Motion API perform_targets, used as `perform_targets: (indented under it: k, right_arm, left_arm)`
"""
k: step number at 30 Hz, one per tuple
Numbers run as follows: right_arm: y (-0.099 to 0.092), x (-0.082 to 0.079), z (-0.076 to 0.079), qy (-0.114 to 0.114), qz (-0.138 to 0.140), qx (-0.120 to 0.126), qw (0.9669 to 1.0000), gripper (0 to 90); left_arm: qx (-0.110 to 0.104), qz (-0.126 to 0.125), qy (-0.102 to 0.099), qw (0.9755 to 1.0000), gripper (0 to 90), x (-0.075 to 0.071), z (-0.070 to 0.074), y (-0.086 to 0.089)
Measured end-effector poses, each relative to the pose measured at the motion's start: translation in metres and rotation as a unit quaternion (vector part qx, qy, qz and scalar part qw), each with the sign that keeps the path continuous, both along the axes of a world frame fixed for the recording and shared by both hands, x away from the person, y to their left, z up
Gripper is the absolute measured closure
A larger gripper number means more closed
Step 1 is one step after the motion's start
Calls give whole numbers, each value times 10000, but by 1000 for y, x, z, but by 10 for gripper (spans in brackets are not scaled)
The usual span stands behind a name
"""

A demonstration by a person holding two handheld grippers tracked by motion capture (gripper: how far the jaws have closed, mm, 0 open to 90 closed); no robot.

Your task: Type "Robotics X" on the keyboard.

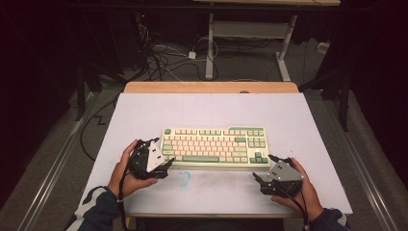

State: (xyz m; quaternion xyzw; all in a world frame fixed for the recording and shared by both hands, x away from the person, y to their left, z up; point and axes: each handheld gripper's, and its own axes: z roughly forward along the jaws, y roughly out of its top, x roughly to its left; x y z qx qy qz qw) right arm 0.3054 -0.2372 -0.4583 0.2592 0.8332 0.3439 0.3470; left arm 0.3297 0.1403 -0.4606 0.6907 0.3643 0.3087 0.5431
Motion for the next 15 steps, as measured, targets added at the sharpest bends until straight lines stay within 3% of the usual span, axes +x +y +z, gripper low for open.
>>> perform_targets:
  k: [15]
  right_arm:
    - [2, 10, 8, -96, -67, 141, 9998, 283]
  left_arm:
    - [64, 270, 259, 9993, 171, -11, -12, 25]
